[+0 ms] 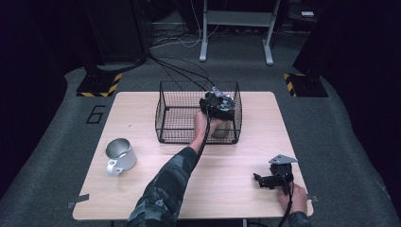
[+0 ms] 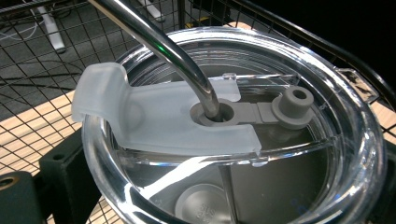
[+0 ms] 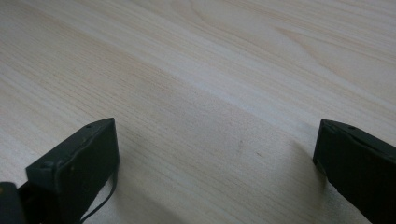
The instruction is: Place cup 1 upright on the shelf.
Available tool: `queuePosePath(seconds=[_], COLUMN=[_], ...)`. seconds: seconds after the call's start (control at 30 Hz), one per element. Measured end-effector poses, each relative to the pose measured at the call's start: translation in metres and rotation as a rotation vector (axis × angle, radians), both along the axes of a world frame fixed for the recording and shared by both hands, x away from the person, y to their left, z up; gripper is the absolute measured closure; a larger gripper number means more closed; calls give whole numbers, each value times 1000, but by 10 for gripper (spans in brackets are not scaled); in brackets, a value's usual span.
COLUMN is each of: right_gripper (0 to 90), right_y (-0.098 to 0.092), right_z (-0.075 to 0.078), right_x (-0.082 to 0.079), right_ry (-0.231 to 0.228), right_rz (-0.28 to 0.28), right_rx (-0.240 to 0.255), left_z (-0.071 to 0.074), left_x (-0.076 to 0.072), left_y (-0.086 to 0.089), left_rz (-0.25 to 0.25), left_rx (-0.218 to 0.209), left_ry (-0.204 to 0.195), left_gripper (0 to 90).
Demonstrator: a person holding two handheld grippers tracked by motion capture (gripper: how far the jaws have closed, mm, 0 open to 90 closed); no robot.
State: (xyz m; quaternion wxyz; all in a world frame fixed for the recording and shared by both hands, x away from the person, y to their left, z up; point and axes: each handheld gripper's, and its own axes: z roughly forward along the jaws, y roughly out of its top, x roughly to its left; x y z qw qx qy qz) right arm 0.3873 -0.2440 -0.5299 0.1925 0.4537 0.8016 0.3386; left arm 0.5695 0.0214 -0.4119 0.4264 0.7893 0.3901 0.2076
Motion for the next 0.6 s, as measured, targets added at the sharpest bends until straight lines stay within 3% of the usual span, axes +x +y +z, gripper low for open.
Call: queuePosePath(seconds=[0.57,0.6], right_gripper=[0,0], right_y=[0,0], right_z=[0,0], right_x=[0,0], right_ry=[1,1], right_rz=[-1,-1], right_rx=[0,0], left_z=[1,1], left_x=[-3,-3], left_y=[3,3], left_rz=[-10,-10], left_rx=[0,0], left_ry=[19,19], left_gripper=[34,2])
